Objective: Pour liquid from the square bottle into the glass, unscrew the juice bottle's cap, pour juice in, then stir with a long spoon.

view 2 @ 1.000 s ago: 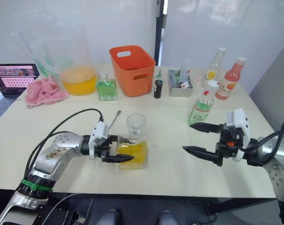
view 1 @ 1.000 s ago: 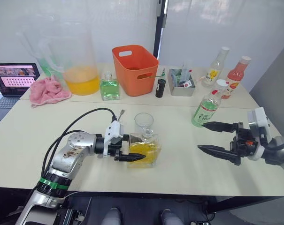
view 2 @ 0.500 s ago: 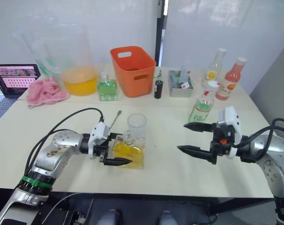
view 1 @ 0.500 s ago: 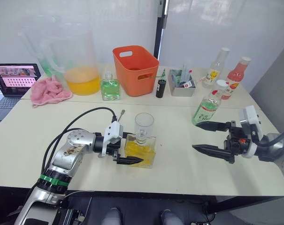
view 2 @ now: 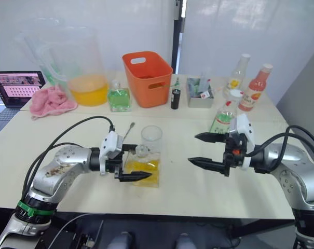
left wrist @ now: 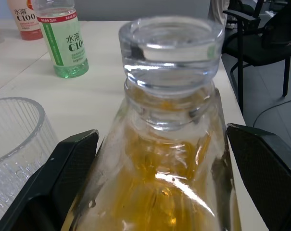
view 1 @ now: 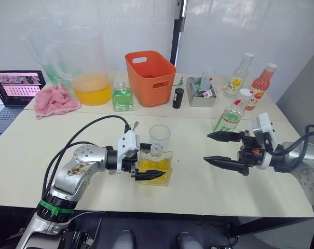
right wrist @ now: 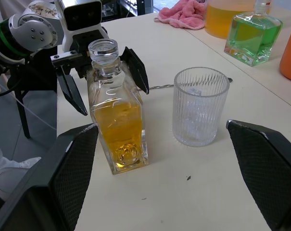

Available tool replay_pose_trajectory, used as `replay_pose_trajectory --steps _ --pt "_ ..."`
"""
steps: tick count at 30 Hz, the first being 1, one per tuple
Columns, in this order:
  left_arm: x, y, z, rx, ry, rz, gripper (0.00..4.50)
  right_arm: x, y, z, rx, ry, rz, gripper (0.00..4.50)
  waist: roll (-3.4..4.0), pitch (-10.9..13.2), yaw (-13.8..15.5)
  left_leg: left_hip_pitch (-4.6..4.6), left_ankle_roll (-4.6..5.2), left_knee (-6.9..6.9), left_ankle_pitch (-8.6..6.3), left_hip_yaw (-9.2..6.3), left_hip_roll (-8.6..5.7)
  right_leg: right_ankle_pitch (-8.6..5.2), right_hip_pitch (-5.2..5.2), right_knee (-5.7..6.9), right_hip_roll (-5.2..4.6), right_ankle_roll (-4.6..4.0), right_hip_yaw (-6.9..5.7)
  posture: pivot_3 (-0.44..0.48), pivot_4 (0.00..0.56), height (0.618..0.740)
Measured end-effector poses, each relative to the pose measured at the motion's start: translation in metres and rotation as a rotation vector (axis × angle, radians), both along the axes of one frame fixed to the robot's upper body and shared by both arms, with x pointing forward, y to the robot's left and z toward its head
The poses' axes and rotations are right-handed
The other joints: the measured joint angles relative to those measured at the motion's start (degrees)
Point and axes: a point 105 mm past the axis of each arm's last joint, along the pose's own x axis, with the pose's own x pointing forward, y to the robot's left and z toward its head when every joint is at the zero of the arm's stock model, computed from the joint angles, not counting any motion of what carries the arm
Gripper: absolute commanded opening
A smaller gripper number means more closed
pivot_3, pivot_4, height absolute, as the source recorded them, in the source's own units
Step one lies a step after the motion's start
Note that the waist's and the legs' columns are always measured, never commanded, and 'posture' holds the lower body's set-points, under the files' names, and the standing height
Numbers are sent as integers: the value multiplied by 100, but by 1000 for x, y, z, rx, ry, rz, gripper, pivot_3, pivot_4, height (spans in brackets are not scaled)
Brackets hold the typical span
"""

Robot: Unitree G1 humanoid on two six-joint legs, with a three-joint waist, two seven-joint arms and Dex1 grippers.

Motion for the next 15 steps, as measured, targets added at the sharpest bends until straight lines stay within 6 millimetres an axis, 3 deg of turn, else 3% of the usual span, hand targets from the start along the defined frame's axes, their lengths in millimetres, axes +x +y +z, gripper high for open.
replay_pose_trajectory --steps 3,8,9,15 --pt "2 0 -1 -3 2 3 4482 0 0 0 0 -1 -4 4500 0 0 1 0 0 0 0 0 0 0 1 0 0 0 0 0 150 738" --pt "2 -2 1 -12 -1 -11 2945 -1 1 0 0 0 -2 4500 0 0 1 0 0 1 0 -1 0 0 2 0 0 1 0 0 150 738" --pt "3 -2 1 -15 2 -13 2801 -2 2 0 1 1 -2 4500 0 0 -1 0 0 1 0 -1 0 0 2 0 0 0 0 0 150 738" --pt "3 -1 2 -20 8 -13 2803 -3 16 3 10 17 36 4500 0 0 -22 2 0 0 0 -1 0 0 2 2 1 0 0 0 150 738"
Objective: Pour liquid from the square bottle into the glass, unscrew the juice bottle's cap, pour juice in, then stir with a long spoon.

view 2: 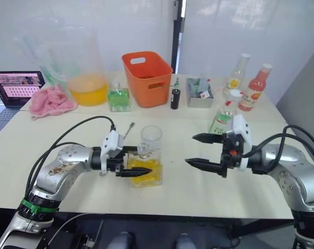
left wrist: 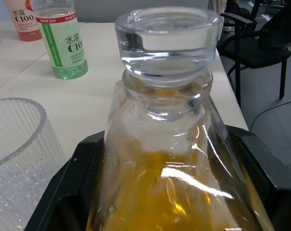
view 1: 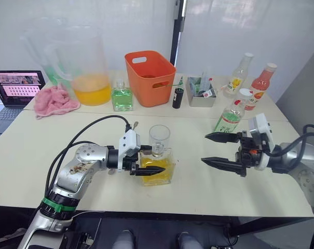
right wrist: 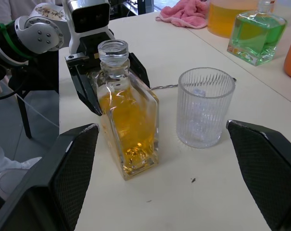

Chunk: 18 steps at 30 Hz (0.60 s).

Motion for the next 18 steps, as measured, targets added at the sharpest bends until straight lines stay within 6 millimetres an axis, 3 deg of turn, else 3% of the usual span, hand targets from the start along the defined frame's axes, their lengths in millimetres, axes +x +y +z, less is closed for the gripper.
replay_pose_trajectory --steps 9,14,18 --pt "-2 -6 0 15 -22 -13 2803 2 61 13 38 -26 116 4500 2 0 24 -4 0 -2 0 -7 0 19 -1 0 2 -33 -2 0 150 738" --pt "-1 -9 0 28 -31 -14 2803 1 82 5 19 -30 157 4500 2 0 30 -5 -1 1 2 -9 0 19 0 1 3 -30 -3 0 150 738" --pt "-1 -10 1 30 -33 -10 2803 1 87 -1 -15 -57 171 4500 2 0 29 -4 -1 1 3 -10 0 18 0 1 3 -29 -4 0 150 738"
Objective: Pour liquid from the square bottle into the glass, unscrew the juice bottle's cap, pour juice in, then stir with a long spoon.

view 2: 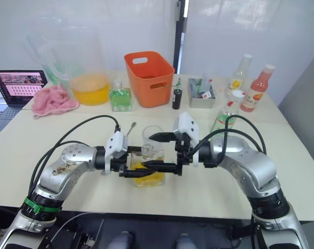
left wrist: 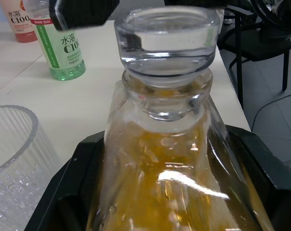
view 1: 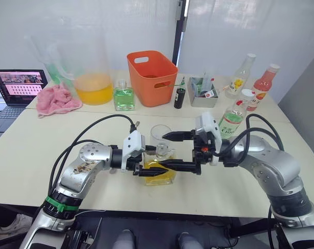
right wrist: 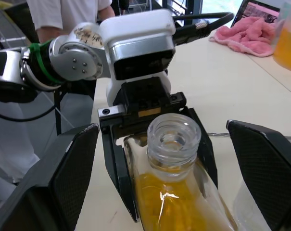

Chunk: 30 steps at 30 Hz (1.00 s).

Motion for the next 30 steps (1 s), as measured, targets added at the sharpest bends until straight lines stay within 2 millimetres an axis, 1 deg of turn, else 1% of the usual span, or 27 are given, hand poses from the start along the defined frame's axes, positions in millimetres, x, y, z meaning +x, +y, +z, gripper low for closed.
replay_pose_trajectory --steps 1,2,6,10,11,12,30 --pt "0 0 0 1 -2 1 2803 0 1 0 -1 -4 0 4500 0 0 0 0 0 0 0 0 0 1 0 0 0 -1 0 0 150 738" --pt "0 -1 0 3 -5 2 2803 1 1 -1 -2 -8 0 4248 0 0 -1 0 0 0 0 0 0 1 0 0 0 -1 0 0 150 738" --pt "-1 -2 0 6 -4 8 2803 2 7 -2 -2 -22 6 2935 0 0 -2 0 0 0 0 -1 0 1 0 1 0 -1 0 0 150 738" --pt "-1 -2 0 8 -4 10 2803 5 16 3 15 -46 13 1601 1 0 0 0 0 0 1 -4 0 1 0 2 1 -1 -2 0 150 738" --pt "-2 -2 0 9 -4 11 2803 7 17 2 25 -39 8 1290 0 0 4 0 -1 0 1 -4 0 1 2 1 0 -1 -3 0 150 738" --pt "-1 -2 0 10 -3 12 2803 7 18 2 29 -36 10 1092 1 0 4 0 -1 0 1 -4 0 1 3 0 0 -2 -2 0 150 738" --pt "0 0 -1 19 -12 18 2803 8 20 3 26 -38 30 1093 2 0 -8 1 -1 -1 1 -7 0 2 3 2 1 -3 -4 0 150 738"
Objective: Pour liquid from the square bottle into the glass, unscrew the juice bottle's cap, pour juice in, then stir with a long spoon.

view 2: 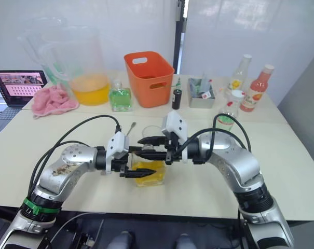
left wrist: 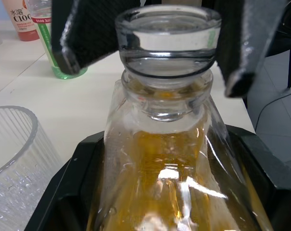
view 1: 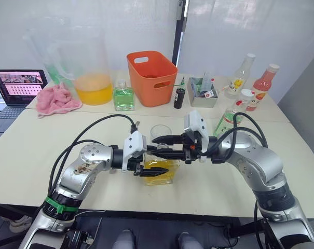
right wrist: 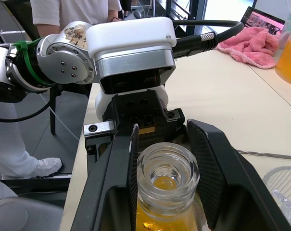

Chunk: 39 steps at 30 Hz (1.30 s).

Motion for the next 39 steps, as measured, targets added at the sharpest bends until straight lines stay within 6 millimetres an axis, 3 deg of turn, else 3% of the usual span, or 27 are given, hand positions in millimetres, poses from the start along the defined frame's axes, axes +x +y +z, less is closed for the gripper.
replay_pose_trajectory --steps 5,9,16,20,22,27,33,39 --pt "0 1 0 9 -20 0 2803 0 0 4 26 16 7 1093 1 1 -7 -1 0 -2 0 0 0 2 -3 1 0 -3 0 0 150 738" --pt "0 -1 -1 16 -24 -6 2803 -10 1 47 127 -93 66 1093 4 -1 -1 26 0 -9 0 -3 1 -2 29 -5 1 -2 -3 0 150 738" --pt "0 -2 -2 19 -35 -11 2803 -10 -5 50 130 -73 55 1093 4 -1 6 40 -1 -11 -1 -7 2 -10 47 -15 1 1 -6 0 150 738" --pt "0 -3 -2 16 -34 -8 2803 -3 -21 56 145 -79 -3 1093 4 -1 15 40 -1 -9 -1 -7 2 -10 50 -17 1 1 -7 0 150 738" --pt "0 -4 -2 11 -31 -8 2803 5 -40 56 143 -74 -79 1093 4 -1 30 40 -1 -9 -1 -8 1 -10 53 -19 1 1 -7 0 150 738" --pt "0 -3 -2 -17 -10 2 2803 32 -118 37 119 -12 -394 1093 5 -2 42 40 -1 -11 -1 -6 0 -11 52 -23 0 -1 -5 0 150 738" --pt "7 -3 -3 -32 16 -11 2803 38 -182 5 116 14 -649 1093 12 -4 37 42 0 -3 -1 -6 -2 -28 58 -23 0 26 -4 0 150 738" --pt "9 -4 -3 -40 26 -19 2803 49 -262 -19 158 8 -979 1093 16 -5 1 46 0 -2 0 -3 -5 -26 59 -23 -1 27 2 0 150 738"
